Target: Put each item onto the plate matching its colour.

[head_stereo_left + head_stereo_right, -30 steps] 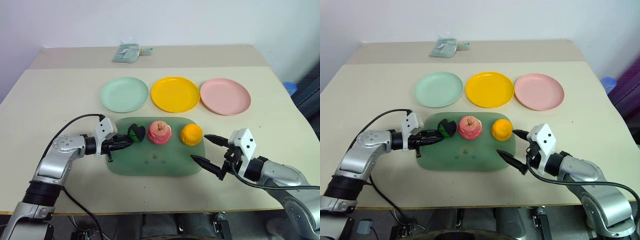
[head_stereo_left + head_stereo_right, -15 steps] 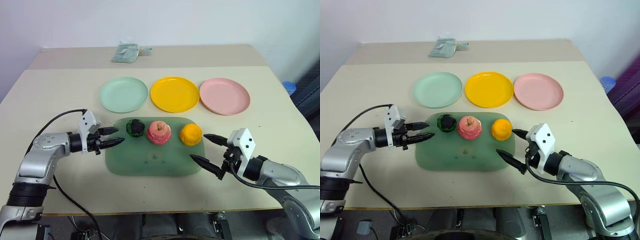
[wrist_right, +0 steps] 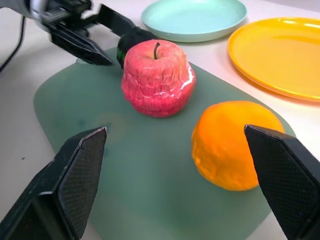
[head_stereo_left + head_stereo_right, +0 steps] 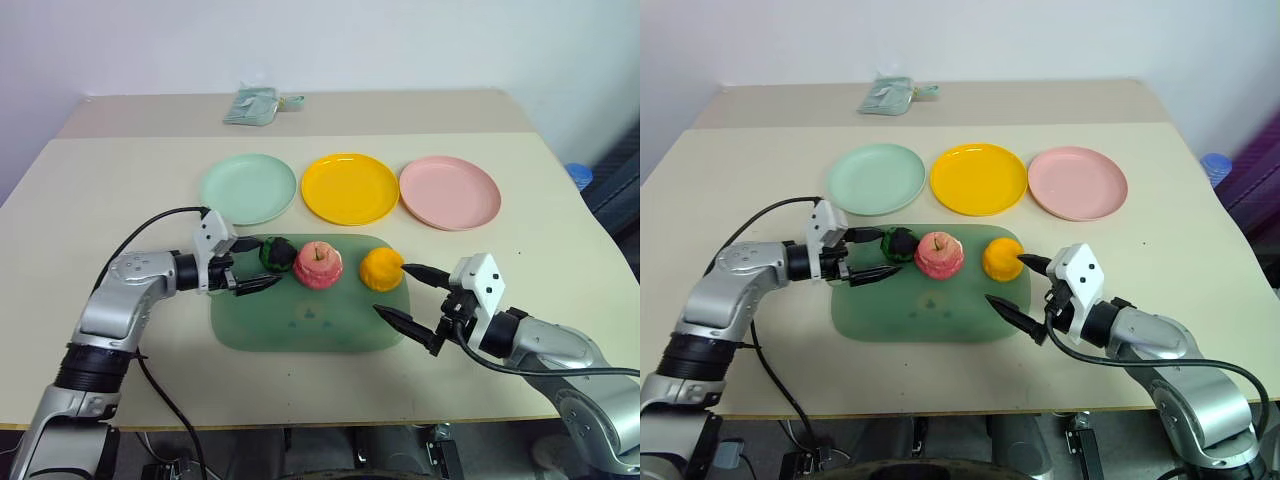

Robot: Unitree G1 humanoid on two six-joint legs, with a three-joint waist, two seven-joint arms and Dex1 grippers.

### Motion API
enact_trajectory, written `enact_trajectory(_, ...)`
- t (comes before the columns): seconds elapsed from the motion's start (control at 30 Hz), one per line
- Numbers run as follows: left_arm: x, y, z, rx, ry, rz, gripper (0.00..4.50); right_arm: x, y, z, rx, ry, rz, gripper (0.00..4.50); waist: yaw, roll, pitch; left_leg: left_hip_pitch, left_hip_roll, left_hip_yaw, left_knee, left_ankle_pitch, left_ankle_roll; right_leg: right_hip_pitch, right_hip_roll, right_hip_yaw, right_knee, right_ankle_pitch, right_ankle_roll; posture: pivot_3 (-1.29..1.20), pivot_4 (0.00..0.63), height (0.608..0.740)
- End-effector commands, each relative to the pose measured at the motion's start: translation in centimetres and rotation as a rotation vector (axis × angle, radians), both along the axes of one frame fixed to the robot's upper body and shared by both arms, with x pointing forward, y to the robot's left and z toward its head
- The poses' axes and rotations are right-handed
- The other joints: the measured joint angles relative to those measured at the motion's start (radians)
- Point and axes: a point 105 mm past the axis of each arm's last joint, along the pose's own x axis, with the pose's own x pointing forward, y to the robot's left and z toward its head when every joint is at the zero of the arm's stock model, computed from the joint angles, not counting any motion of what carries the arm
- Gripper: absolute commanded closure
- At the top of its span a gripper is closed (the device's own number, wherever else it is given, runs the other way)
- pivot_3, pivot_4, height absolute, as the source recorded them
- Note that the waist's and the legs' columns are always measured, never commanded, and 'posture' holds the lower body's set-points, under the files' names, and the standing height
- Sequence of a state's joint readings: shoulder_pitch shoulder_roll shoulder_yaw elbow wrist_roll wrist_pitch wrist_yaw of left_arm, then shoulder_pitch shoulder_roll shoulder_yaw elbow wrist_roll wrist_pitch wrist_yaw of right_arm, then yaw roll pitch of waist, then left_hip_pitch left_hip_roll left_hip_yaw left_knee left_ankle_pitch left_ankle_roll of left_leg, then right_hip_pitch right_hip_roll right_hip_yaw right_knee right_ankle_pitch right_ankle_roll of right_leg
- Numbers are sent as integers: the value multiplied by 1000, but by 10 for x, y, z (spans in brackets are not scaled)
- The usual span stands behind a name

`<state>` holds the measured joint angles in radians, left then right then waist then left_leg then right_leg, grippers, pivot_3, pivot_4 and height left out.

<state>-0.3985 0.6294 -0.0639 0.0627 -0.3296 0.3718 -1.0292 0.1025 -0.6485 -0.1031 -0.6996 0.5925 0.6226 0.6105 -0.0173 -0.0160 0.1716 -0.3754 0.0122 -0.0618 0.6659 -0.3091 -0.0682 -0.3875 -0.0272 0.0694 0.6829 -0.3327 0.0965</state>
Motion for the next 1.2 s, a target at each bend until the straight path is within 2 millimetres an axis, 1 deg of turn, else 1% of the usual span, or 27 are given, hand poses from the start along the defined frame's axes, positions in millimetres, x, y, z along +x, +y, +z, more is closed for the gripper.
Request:
enact_trajectory(0.03, 3, 2, 1, 11, -43, 0, 45, -4, 5, 10, 9, -51, 14, 0, -3, 0, 0, 0, 0, 0, 0, 0, 0, 0, 0, 0, 0, 0, 0, 0, 150, 740)
enact_trajectory(0.07, 3, 2, 0, 5, -41, 1, 572, -4, 5, 9, 9, -51, 14, 0, -2, 0, 0, 0, 0, 0, 0, 0, 0, -1, 0, 0, 0, 0, 0, 0, 150, 740)
enact_trajectory(0.1, 3, 3, -1, 10, -41, 2, 912, -4, 5, 9, 9, -51, 12, 0, -1, 0, 0, 0, 1, 0, 0, 0, 0, -1, 0, 0, 0, 0, 0, 0, 150, 740)
enact_trajectory(0.13, 3, 3, -2, 15, -42, 5, 1355, -4, 5, 9, 9, -51, 10, 0, 0, 0, 0, 0, 1, 0, 0, 0, 0, 0, 0, 0, 0, 0, 0, 0, 150, 740)
enact_trajectory(0.17, 3, 4, -3, 19, -43, 7, 1909, -5, 5, 9, 8, -51, 9, 0, 1, 0, 0, 0, 1, 0, 0, 0, 0, 0, 0, 0, 0, 0, 0, 0, 150, 740)
enact_trajectory(0.2, 3, 6, -4, 31, -48, 14, 2338, -5, 5, 9, 8, -52, 8, 0, 1, 0, 0, 0, 1, 0, 0, 0, 0, 0, 0, 0, 0, 0, 0, 0, 150, 740)
enact_trajectory(0.33, 7, 11, 1, 28, -65, 42, 2338, -5, 5, 9, 8, -52, 4, 0, 2, 0, 0, 0, 1, 0, 0, 0, 0, 0, 0, 0, 0, 0, 0, 0, 150, 740)
enact_trajectory(0.4, 16, 19, 13, -23, -82, 107, 2338, -5, 5, 8, 8, -51, 4, 0, 2, 0, 0, 0, 1, 0, 0, 0, 0, 0, 0, 0, 0, 0, 0, 0, 150, 740)
enact_trajectory(0.47, 26, 24, 31, -94, -120, 176, 2338, -4, 5, 8, 9, -52, 4, 0, 2, 0, 0, 0, 1, 0, 0, 0, 0, 0, 0, 0, 0, 0, 0, 0, 150, 740)
enact_trajectory(0.53, 40, 27, 45, -137, -165, 279, 2338, -4, 5, 9, 10, -54, 5, 0, 3, 0, 0, 0, 1, -1, 0, 0, 0, 0, 0, 0, 0, 0, 0, 0, 150, 740)
enact_trajectory(0.6, 59, 28, 52, -99, -242, 403, 2338, -2, 6, 9, 12, -55, 7, 0, 8, -1, 0, -1, 1, -1, 1, 0, 0, 0, -1, -1, 0, 0, 0, 0, 150, 740)
enact_trajectory(0.63, 71, 28, 53, -82, -256, 484, 2338, -1, 7, 9, 13, -57, 8, 0, 9, -1, 0, -1, 0, -1, 1, 0, 0, 1, -1, -1, 0, 0, 0, 0, 150, 740)
enact_trajectory(0.7, 89, 25, 53, -53, -271, 593, 2338, 0, 8, 9, 14, -63, 10, 0, 7, -2, 0, 0, -2, -1, 1, 0, 0, 1, -1, -1, 0, 0, 0, 0, 150, 740)
enact_trajectory(0.77, 98, 18, 51, -49, -265, 633, 2338, 3, 8, 10, 15, -73, 6, 0, 5, -2, 0, -1, -3, -1, 1, 0, 0, 1, -1, -1, 0, 0, 1, 0, 150, 740)
enact_trajectory(0.87, 107, 13, 46, -48, -231, 667, 1450, 6, 7, 13, 14, -89, -11, 0, -1, -2, 0, -1, -3, -1, 1, 0, 0, -1, 0, 0, 0, 0, 1, 0, 150, 740)
enact_trajectory(0.93, 110, 12, 48, -49, -240, 669, 451, 9, 3, 16, 30, -84, -35, 0, -2, -2, 0, -2, -2, -1, 0, 0, 0, -2, 0, 0, 0, 0, 0, 0, 150, 740)
enact_trajectory(0.97, 112, 13, 49, -49, -245, 674, 35, 10, 2, 17, 41, -77, -42, 0, -2, -2, 0, -2, -2, -1, 0, 0, 0, -2, 0, -1, 0, 0, 0, 0, 150, 740)
enact_trajectory(1.1, 115, 32, 56, -117, -237, 738, 35, 15, 6, 25, 37, -99, -52, 0, 1, -2, 0, -2, -2, -1, 1, 0, 0, -1, -1, 0, 0, 0, 0, 0, 150, 740)
enact_trajectory(1.13, 114, 36, 61, -147, -251, 743, 35, 17, 9, 27, 28, -108, -56, 0, 0, -2, 0, -2, -2, -1, 1, 0, 0, -1, -1, 0, 0, 0, 0, 0, 150, 740)
enact_trajectory(1.2, 108, 45, 73, -210, -289, 721, 35, 22, 21, 31, 16, -125, -37, 0, -3, -2, 0, -2, -2, -1, 1, 0, 0, -2, 0, 0, 1, 0, 0, 0, 150, 740)
